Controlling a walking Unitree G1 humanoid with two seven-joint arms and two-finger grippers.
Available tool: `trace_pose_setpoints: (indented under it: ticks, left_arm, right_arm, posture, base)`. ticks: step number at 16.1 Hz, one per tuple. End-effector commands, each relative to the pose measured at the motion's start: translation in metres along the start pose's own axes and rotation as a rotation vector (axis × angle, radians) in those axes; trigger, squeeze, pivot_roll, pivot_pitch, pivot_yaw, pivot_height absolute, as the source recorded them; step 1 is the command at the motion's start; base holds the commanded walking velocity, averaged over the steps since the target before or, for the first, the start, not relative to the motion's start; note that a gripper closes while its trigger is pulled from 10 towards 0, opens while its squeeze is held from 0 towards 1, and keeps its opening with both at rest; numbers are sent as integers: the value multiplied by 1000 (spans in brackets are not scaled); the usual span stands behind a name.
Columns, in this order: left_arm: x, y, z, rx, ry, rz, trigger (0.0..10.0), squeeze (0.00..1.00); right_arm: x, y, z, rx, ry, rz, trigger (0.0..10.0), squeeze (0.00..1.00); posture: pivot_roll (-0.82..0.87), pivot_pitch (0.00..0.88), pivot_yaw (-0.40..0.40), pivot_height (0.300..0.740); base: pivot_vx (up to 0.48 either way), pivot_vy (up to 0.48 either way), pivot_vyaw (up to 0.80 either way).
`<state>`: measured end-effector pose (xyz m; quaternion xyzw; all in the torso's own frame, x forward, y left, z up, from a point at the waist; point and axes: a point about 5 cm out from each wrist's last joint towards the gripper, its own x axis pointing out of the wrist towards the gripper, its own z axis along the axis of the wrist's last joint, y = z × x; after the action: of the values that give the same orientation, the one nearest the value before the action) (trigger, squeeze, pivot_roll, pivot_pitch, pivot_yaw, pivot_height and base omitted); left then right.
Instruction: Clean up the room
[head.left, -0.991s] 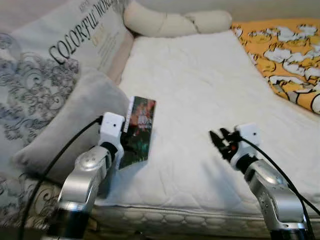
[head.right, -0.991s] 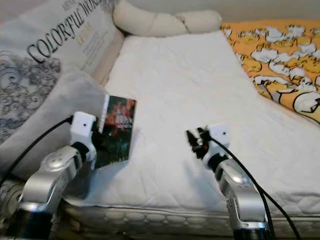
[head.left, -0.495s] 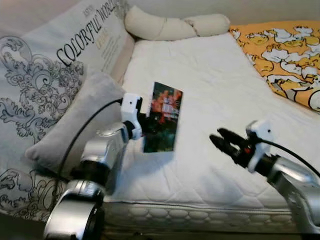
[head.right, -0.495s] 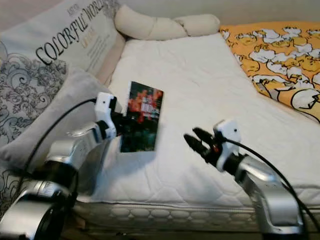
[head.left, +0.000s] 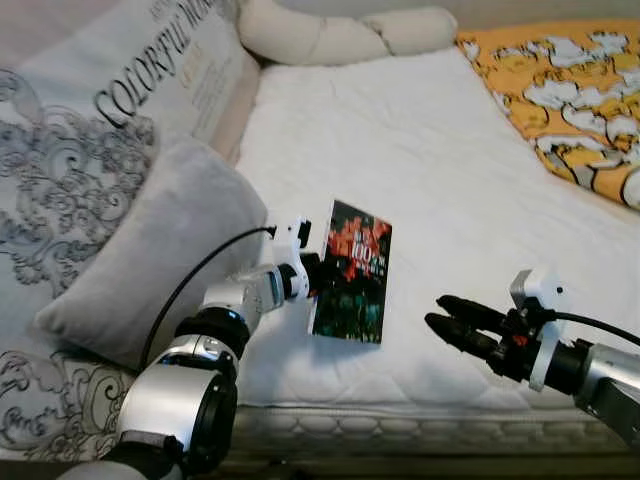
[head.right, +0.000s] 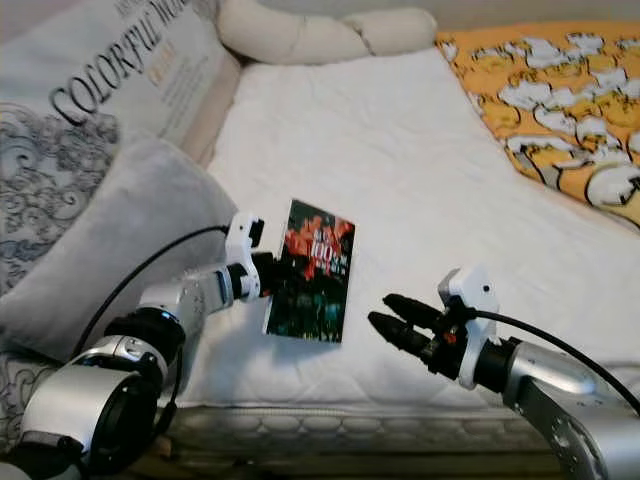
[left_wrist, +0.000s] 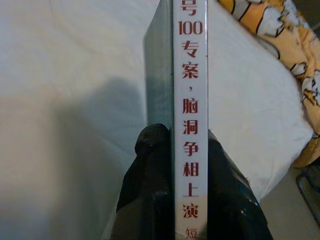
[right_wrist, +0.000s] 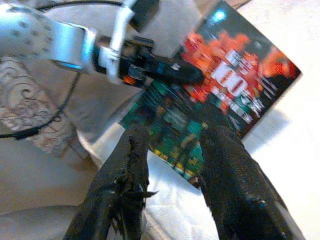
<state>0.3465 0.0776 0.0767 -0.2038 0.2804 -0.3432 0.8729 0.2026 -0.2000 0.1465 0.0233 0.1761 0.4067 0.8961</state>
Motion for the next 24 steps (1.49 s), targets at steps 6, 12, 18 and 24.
trace_pose_setpoints:
  ticks: [6,12,18,24]
  left_arm:
    - [0,9,3,131,-2,141,10000,0]
    - [-10,23,13,224,-8,240,10000,1000]
    - [-20,36,17,246,-22,312,10000,1000]
    - [-44,58,24,356,-5,380,10000,1000]
  right_arm:
    - [-16,16,1,8,75,2,10000,0]
    - [-15,14,-3,-29,108,-51,10000,0]
    - [-5,10,-2,-39,97,-50,10000,0]
    - [10,-5,2,-72,29,-122,10000,0]
  posture:
    - [-232,147,154,740]
    - [-220,147,151,740]
    - [-197,133,136,740]
    - [-169,25,148,740]
  base:
    - [0,0,0]
    - [0,0,0]
    - [0,0,0]
    - [0,0,0]
